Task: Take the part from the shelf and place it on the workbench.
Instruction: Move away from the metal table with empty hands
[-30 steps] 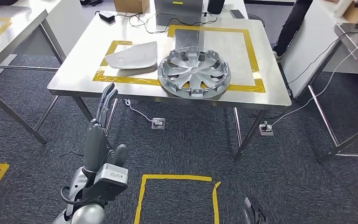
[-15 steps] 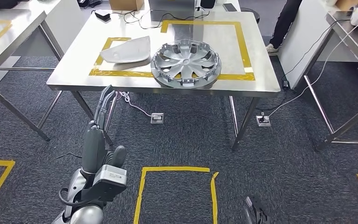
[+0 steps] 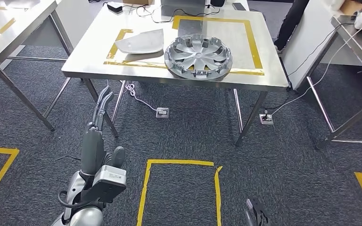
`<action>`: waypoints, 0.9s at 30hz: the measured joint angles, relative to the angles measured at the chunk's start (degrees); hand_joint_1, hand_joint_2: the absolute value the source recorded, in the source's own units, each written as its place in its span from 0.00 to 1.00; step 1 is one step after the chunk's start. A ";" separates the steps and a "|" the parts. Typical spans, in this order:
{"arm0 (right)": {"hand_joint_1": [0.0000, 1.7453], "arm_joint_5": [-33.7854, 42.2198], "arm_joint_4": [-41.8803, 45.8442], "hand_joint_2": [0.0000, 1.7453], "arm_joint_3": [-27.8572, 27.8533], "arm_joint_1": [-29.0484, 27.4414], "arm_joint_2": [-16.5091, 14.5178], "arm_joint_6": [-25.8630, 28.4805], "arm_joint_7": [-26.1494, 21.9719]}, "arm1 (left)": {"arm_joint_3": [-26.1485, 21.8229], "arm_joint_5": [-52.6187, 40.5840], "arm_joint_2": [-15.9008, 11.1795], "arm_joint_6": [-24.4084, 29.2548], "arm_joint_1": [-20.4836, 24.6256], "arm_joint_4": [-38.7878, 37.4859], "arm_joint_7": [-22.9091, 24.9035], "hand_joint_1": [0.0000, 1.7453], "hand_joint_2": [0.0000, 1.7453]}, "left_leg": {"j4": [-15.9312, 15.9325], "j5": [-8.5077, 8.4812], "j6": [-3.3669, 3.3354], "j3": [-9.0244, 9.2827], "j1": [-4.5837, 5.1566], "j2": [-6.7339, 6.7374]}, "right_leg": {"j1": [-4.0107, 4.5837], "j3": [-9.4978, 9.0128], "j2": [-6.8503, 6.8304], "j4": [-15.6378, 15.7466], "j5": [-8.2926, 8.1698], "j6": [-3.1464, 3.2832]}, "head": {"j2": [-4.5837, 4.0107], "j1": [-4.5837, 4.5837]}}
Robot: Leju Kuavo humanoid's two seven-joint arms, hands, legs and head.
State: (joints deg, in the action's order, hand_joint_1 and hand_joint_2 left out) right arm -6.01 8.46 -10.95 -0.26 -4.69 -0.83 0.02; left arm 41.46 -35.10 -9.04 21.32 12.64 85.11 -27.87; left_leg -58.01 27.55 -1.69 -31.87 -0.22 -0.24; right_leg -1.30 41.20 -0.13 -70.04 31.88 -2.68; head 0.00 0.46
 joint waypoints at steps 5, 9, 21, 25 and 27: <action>0.00 0.07 0.00 0.00 0.00 0.09 0.09 -0.20 0.48 | -0.04 -0.83 0.16 -0.80 -0.62 0.05 0.31 0.00 0.00 | -0.76 -1.90 0.04 -3.02 0.49 0.07 | 0.67 -6.35 0.02 3.16 -1.07 1.14 | 0.00 0.02; 0.00 0.20 0.00 0.00 0.00 0.23 0.28 -0.25 0.57 | -0.04 -0.91 0.49 -0.97 -0.60 0.21 0.32 0.00 0.00 | -0.74 -3.25 1.24 -3.79 0.41 0.15 | 1.72 -11.76 -0.01 12.04 -2.27 2.56 | 0.00 0.23; 0.00 0.17 0.02 0.00 0.00 0.22 0.34 -0.67 0.20 | -0.63 0.32 0.32 -1.24 -0.50 -0.60 0.00 0.00 0.00 | -5.63 2.87 3.90 -0.27 -0.47 0.03 | 0.64 -5.03 -0.44 11.94 -7.87 3.21 | 0.00 0.02; 0.00 -0.34 0.00 0.00 0.00 -0.17 0.54 -0.98 -0.20 | -1.58 1.24 -0.61 0.44 -1.68 -0.78 -0.69 0.00 0.00 | -0.47 2.54 2.09 2.38 0.08 -0.35 | 0.58 -4.20 -0.27 11.72 -9.45 1.79 | 0.00 -0.10; 0.00 -0.47 0.00 0.00 0.00 -0.41 0.62 -1.04 -0.22 | -1.82 1.45 -0.93 0.80 -2.23 -0.91 -0.85 0.00 0.00 | -0.36 1.76 1.04 1.66 0.02 -0.24 | 0.37 -3.59 -0.16 10.95 -8.73 1.10 | 0.00 -0.06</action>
State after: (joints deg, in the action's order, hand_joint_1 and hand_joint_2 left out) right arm -6.47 8.46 -10.95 -0.68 -4.07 -1.87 -0.20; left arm 39.64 -33.65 -9.97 22.12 10.41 84.20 -28.73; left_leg -58.37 29.31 -0.64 -30.22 -0.19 -0.48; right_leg -0.94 37.61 -0.29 -59.09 23.16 -1.58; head 0.00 0.40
